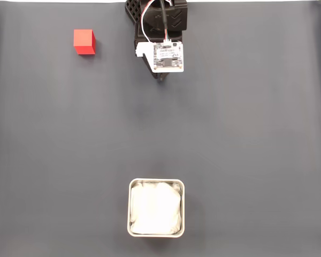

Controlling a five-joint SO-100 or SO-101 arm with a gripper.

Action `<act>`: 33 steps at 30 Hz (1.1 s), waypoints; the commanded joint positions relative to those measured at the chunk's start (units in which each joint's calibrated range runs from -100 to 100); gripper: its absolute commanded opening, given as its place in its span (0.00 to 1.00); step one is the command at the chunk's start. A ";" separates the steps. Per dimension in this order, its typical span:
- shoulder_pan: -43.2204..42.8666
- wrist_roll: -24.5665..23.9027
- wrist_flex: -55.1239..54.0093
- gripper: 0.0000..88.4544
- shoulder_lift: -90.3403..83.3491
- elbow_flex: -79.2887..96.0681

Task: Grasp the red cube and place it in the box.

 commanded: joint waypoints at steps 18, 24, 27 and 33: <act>-1.49 0.24 -13.00 0.00 25.04 -42.44; -1.07 0.29 -9.23 0.00 30.24 -51.38; -0.50 0.20 -7.35 0.00 32.67 -55.03; 1.13 0.24 -4.81 0.00 35.61 -59.14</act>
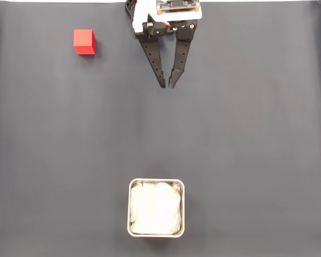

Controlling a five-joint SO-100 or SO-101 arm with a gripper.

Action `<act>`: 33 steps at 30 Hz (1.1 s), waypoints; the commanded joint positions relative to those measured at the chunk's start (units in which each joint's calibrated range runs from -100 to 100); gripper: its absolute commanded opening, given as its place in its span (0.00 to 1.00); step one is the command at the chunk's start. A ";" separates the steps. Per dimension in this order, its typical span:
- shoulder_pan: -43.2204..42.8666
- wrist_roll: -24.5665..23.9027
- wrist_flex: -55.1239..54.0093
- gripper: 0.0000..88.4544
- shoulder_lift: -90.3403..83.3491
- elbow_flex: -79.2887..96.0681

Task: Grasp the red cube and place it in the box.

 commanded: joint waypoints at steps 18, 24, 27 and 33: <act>8.05 -1.90 9.29 0.00 8.85 -13.57; 9.62 -2.49 11.01 0.00 8.76 -14.76; 10.68 -2.83 11.83 0.00 8.76 -15.21; 13.95 -2.88 12.73 0.00 8.68 -15.49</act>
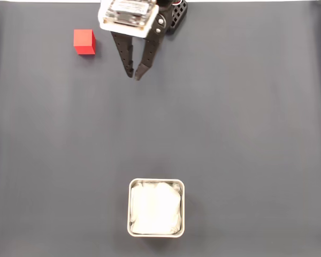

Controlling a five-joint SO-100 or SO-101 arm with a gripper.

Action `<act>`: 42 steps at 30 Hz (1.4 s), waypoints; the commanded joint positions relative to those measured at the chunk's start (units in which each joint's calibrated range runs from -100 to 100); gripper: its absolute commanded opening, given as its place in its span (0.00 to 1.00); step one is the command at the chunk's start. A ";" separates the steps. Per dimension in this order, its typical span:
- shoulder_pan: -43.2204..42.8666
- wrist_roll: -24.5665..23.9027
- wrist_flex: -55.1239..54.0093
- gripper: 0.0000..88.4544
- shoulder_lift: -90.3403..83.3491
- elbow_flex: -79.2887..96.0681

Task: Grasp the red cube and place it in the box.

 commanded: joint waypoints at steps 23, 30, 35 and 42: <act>13.30 0.98 2.04 0.00 -7.46 2.92; 16.07 1.27 2.61 0.00 -10.41 5.11; 18.34 1.81 2.86 0.00 -12.49 6.93; 21.75 2.10 3.51 0.00 -15.09 8.94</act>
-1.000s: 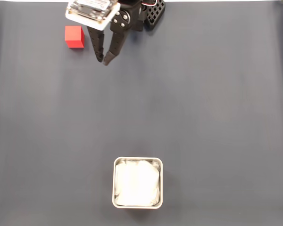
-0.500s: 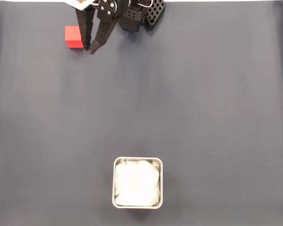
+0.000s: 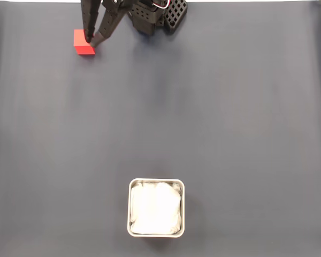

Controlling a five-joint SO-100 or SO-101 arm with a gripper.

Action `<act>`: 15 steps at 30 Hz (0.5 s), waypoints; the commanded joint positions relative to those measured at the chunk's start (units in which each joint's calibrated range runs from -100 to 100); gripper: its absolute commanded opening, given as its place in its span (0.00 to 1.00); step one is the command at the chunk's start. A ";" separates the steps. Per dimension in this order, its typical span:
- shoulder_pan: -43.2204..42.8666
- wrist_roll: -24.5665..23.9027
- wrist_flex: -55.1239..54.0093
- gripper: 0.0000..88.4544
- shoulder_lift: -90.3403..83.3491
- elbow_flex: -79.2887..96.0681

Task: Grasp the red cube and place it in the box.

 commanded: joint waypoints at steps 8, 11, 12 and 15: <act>5.62 0.83 1.55 0.00 -3.62 1.90; 6.41 0.83 1.96 0.00 -4.40 2.18; 6.69 0.83 1.96 0.00 -4.75 2.36; 7.33 0.83 2.21 0.00 -5.70 2.63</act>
